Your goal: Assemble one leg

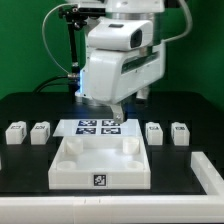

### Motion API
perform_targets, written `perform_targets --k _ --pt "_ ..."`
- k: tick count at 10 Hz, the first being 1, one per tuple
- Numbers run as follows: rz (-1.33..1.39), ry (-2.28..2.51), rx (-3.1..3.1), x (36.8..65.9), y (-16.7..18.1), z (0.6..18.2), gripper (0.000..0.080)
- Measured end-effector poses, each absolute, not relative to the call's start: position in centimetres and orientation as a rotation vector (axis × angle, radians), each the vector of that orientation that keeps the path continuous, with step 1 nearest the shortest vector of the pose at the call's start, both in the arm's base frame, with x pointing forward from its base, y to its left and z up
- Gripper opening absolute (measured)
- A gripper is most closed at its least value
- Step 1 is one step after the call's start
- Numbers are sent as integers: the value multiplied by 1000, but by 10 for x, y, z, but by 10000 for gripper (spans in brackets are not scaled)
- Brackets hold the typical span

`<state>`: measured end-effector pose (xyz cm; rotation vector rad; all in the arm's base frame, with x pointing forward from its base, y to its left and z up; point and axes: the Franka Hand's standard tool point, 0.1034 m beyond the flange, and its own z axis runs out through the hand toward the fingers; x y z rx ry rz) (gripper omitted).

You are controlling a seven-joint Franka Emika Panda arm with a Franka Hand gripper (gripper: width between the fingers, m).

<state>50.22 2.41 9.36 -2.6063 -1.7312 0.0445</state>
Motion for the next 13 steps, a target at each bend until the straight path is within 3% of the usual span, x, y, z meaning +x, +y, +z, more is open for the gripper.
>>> perform_targets --k 1,2,4,6,8,9,10,11,12,13 --pt "37 -1928 -2456 475 8 76 650" --pt "34 -2004 -2385 463 -2 64 650" --pt "13 -2275 -2089 449 -21 25 650" --pt "22 -2242 -2095 450 -23 11 650" --pt "23 -2242 -2095 450 -24 11 650" --pt "23 -2241 -2096 450 -24 11 521" --pt "24 -2240 -2096 449 -24 11 521" --pt "25 -2239 -2097 449 -24 10 340" --pt "25 -2239 -2097 449 -25 10 340" --pt "26 -2238 -2097 448 -25 10 136"
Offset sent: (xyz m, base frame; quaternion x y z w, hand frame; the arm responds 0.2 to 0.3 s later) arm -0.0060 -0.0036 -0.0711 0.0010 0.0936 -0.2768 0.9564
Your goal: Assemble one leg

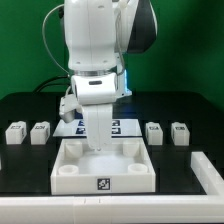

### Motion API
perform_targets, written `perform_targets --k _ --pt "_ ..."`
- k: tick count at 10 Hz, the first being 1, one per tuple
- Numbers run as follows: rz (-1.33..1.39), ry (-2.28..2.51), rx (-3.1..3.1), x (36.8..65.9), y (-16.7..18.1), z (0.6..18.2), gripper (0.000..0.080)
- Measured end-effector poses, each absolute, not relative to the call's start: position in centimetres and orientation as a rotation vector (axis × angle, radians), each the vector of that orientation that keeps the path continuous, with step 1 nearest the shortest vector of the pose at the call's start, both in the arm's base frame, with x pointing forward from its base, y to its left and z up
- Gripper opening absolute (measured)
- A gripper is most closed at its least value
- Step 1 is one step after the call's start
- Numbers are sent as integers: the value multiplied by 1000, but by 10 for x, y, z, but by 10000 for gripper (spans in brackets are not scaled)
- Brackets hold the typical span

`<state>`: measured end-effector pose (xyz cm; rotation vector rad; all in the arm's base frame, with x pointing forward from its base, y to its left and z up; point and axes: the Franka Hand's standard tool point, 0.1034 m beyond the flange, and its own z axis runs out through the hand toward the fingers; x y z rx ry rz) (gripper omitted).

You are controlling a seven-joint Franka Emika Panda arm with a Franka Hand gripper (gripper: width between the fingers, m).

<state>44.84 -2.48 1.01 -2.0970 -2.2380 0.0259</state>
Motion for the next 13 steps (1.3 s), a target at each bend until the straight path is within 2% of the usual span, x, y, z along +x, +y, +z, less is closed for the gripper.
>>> perform_targets --k 1,2,7,12,13 --pt "22 -2239 -2101 450 -25 11 136" --pt "19 -2240 -2102 450 -25 11 61" --pt "18 -2234 -2109 451 -23 11 61" --pt "-74 -2141 -2191 502 53 17 61" --pt "-61 -2124 -2194 503 57 14 61"
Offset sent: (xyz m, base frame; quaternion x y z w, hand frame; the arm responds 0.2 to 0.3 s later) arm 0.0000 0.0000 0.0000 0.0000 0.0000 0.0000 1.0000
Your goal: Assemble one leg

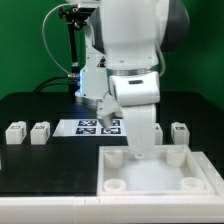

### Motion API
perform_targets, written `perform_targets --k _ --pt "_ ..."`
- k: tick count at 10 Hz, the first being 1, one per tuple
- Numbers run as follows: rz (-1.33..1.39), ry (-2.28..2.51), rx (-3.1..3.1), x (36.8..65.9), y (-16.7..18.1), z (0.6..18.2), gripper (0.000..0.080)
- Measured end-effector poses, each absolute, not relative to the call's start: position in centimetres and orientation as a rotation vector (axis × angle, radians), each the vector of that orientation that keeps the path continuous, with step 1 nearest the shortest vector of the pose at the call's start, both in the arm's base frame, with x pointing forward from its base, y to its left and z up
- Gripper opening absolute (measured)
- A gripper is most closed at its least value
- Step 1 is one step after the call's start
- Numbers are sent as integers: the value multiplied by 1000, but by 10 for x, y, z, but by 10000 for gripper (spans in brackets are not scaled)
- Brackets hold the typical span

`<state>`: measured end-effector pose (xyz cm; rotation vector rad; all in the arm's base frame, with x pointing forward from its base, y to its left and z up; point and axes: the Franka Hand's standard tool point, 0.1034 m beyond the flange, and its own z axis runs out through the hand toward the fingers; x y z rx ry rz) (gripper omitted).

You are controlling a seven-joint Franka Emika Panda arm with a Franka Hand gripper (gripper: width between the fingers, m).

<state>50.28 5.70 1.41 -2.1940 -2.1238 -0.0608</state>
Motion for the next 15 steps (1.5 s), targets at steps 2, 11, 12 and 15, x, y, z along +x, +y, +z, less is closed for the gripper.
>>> perform_targets --k 2,11,12,15 --pt "-14 -2091 -2214 503 57 11 64" --pt "-20 -2092 -2216 502 56 10 637" --pt "-20 -2092 -2216 502 56 10 637" --pt "-20 -2091 -2217 502 55 10 649"
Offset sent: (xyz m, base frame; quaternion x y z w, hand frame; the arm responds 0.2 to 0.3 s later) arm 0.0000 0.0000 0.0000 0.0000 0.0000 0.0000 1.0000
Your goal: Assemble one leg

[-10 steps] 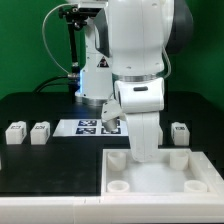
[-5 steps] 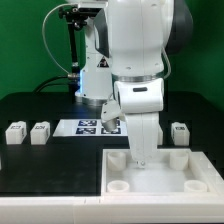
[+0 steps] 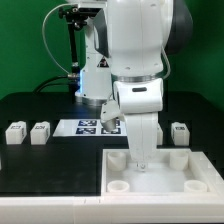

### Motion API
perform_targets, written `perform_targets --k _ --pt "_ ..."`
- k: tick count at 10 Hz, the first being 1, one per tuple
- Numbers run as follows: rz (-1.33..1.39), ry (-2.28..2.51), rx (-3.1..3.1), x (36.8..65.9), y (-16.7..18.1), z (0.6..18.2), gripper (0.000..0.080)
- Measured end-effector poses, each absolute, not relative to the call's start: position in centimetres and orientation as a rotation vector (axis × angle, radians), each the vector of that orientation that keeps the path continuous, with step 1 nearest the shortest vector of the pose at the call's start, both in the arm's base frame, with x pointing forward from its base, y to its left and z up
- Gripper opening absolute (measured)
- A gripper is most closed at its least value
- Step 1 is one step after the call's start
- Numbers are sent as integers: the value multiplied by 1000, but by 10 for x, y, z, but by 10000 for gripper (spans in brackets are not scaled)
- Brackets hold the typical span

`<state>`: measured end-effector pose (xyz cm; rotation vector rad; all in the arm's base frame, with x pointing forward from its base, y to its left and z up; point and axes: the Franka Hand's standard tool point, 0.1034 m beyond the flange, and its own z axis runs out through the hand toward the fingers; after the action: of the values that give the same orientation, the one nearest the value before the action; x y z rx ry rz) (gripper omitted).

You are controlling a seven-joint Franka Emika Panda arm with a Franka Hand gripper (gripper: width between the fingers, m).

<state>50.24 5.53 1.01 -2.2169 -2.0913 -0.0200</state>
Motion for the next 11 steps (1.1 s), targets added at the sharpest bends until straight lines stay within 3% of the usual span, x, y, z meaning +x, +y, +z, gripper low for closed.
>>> perform_targets --k 2,5,8,11 --pt "-29 -2062 -2257 501 56 18 649" --pt "-41 -1884 -2458 486 78 62 649" --pt "-61 -1257 -2839 479 123 83 649" --pt "-113 -802 -2971 478 132 80 649"
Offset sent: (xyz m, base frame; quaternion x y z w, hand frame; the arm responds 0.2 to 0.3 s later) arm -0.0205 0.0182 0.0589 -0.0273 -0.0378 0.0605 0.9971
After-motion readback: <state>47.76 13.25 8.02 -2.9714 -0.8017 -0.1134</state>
